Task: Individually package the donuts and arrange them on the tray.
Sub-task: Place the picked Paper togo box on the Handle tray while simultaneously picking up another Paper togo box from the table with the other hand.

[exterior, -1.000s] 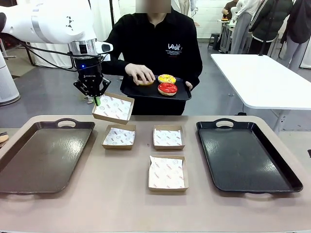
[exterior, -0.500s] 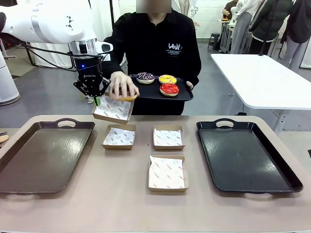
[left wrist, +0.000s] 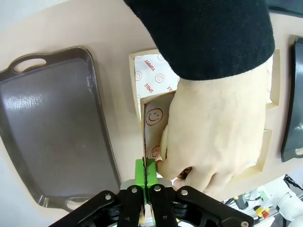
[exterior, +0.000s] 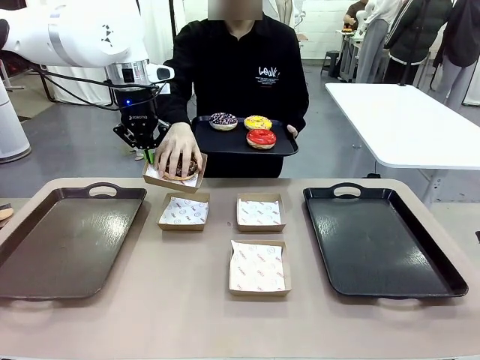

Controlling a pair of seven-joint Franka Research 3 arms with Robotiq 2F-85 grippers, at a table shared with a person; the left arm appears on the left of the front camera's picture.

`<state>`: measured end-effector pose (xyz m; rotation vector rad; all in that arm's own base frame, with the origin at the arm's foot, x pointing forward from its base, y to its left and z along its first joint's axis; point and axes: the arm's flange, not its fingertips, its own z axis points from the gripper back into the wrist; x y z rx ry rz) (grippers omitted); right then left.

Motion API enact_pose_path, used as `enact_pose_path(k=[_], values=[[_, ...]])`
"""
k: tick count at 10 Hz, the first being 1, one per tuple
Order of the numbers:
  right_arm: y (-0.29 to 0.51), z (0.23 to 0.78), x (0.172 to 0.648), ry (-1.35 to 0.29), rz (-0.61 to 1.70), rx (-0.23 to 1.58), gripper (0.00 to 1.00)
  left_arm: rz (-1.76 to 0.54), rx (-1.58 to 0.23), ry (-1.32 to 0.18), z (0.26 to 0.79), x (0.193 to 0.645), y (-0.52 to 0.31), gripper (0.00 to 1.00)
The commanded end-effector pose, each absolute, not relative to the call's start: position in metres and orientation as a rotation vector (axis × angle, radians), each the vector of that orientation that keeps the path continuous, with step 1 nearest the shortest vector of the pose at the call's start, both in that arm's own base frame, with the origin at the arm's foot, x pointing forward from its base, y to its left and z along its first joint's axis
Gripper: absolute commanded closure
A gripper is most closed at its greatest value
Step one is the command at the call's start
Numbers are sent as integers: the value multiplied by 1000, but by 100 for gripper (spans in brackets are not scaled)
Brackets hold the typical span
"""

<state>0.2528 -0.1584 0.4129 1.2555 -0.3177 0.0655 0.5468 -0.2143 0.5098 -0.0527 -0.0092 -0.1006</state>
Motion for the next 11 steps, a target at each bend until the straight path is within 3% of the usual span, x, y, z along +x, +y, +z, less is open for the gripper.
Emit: enact_pose_path(k=[1, 11], values=[[-158, 412, 253, -333, 75, 1271, 0, -84, -49, -10, 513, 544, -214, 100], [-158, 412, 253, -333, 75, 1271, 0, -84, -49, -10, 513, 544, -214, 100]])
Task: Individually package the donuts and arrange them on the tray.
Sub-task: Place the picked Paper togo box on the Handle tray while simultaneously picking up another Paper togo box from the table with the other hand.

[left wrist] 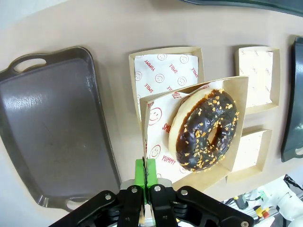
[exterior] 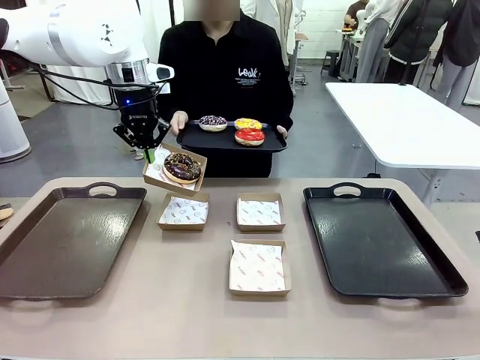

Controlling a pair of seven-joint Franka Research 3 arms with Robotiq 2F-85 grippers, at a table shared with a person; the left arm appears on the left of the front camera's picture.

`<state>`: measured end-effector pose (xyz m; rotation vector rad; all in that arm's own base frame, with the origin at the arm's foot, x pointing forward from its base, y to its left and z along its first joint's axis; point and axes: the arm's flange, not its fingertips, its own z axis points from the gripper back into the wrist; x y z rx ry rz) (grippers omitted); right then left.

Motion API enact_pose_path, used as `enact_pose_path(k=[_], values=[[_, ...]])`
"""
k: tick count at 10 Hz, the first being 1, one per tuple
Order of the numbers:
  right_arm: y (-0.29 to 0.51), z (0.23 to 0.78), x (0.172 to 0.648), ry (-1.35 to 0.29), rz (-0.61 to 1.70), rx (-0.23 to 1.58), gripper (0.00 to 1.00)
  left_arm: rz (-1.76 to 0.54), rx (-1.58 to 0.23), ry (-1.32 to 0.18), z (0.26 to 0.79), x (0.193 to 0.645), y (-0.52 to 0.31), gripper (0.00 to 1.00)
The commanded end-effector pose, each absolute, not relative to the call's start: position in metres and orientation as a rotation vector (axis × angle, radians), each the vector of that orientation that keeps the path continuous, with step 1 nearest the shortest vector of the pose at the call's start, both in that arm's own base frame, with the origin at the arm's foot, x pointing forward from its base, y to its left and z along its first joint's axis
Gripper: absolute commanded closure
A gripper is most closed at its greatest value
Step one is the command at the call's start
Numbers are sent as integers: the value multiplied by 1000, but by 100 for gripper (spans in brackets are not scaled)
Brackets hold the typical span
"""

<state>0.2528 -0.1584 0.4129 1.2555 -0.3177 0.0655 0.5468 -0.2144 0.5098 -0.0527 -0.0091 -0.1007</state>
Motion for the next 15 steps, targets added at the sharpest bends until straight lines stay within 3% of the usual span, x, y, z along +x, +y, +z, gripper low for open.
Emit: enact_pose_path(k=[1, 3, 5, 9, 11, 13, 15], values=[[-158, 412, 253, -333, 75, 1271, 0, -84, -49, -10, 513, 544, -214, 100], [-158, 413, 253, -318, 66, 1256, 0, -101, -53, -9, 510, 547, -214, 99], [-118, 463, 276, -289, 124, 1089, 0, -230, -95, -31, 529, 529, -200, 99], [3, 544, 335, -39, 143, 898, 0, -228, -75, -48, 545, 467, -127, 99], [66, 543, 355, -42, 135, 717, 0, -188, -111, -42, 535, 450, -89, 99], [126, 514, 361, -56, 131, 505, 0, -120, -147, -32, 518, 444, -50, 99], [170, 474, 349, -9, 134, 417, 0, -81, -162, -4, 505, 445, -24, 99]])
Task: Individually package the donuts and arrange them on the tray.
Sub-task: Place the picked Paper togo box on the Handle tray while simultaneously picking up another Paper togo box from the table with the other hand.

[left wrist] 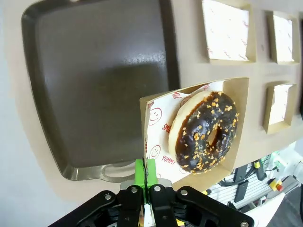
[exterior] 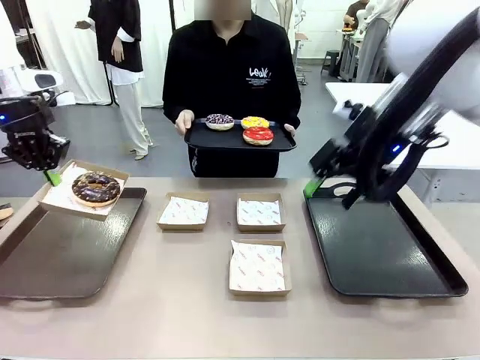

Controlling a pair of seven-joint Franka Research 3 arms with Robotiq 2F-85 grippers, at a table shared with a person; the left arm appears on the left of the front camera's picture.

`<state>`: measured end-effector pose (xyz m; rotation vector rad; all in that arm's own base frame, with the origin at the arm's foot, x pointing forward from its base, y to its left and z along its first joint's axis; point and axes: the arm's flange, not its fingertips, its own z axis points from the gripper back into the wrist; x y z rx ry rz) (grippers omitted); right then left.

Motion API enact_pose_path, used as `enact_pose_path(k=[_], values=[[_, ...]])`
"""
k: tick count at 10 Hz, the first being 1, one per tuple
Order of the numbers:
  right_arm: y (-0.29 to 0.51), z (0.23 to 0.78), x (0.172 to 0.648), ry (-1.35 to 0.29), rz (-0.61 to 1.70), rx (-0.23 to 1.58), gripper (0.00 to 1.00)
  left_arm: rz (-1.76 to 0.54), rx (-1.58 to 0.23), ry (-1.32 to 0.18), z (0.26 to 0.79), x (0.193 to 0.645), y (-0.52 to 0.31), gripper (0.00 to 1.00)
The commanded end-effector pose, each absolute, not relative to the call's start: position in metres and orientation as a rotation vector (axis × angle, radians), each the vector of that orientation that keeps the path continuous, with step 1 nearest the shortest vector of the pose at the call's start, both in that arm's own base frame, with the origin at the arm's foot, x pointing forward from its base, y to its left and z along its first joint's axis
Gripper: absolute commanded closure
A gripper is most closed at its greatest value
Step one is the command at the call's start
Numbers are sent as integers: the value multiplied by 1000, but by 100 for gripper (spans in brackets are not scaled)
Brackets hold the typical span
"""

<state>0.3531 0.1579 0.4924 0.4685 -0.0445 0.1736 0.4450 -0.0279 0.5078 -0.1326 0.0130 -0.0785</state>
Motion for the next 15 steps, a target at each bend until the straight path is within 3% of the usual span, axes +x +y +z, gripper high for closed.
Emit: enact_pose_path(k=[1, 5, 7, 8, 15], values=[[187, 447, 342, -1, 145, 395, 0, -80, -148, 6, 494, 448, -11, 99], [211, 401, 329, 12, 164, 401, 0, -71, -62, 49, 467, 452, 6, 99], [200, 408, 326, 0, 195, 519, 0, -86, -40, 21, 468, 449, 0, 99], [212, 402, 328, 26, 184, 398, 0, -59, -76, 67, 467, 455, 4, 99], [212, 402, 328, 26, 184, 398, 0, -59, -76, 67, 467, 455, 4, 99]])
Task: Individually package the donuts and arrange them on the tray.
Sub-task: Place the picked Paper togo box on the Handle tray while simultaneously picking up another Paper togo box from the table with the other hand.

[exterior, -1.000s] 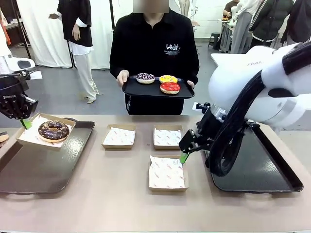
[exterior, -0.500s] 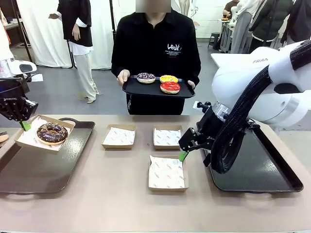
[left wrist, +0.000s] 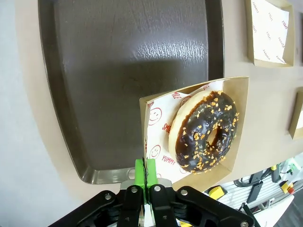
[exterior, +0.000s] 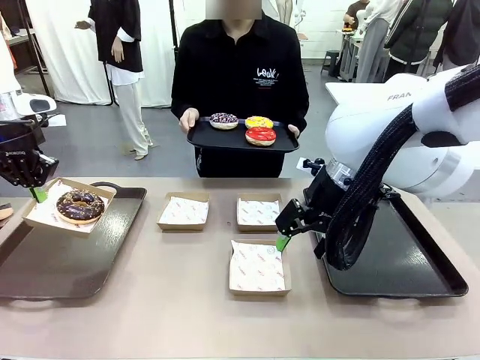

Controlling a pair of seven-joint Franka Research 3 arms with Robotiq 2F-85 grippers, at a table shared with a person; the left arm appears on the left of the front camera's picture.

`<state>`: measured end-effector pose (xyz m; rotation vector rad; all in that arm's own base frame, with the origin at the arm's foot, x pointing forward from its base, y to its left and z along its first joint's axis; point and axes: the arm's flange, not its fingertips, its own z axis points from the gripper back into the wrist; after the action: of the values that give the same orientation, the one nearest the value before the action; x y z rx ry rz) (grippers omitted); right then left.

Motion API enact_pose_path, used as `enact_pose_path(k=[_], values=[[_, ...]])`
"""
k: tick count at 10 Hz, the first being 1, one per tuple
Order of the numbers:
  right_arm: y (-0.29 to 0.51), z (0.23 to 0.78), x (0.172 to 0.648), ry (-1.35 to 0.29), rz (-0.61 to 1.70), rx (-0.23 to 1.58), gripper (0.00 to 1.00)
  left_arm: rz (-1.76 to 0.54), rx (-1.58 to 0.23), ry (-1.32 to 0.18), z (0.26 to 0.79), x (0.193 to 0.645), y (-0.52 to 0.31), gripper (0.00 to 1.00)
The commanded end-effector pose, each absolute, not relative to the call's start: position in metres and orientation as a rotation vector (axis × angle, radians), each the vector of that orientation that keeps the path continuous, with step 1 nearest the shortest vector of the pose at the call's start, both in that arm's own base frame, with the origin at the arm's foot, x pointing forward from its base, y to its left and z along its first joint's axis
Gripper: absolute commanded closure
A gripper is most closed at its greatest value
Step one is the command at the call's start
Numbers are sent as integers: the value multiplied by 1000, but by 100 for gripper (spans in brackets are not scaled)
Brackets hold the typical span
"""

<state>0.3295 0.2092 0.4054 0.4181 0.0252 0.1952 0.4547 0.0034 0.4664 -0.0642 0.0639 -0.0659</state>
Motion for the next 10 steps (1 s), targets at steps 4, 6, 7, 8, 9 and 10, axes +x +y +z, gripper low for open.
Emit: enact_pose_path(k=[4, 6, 7, 8, 9, 10], values=[[210, 407, 323, 41, 249, 374, 0, -66, -64, 64, 466, 455, 3, 99], [218, 409, 320, 56, 200, 251, 0, -62, -100, 77, 454, 447, 3, 99], [223, 408, 319, 60, 191, 205, 0, -61, -131, 107, 444, 435, 4, 99], [228, 403, 321, 69, 170, 176, 0, -91, -141, 104, 439, 423, 8, 99], [235, 396, 325, 82, 145, 172, 0, -99, -145, 85, 436, 414, 10, 99], [248, 388, 329, 69, 112, 156, 0, -103, -144, 70, 430, 404, 13, 99]])
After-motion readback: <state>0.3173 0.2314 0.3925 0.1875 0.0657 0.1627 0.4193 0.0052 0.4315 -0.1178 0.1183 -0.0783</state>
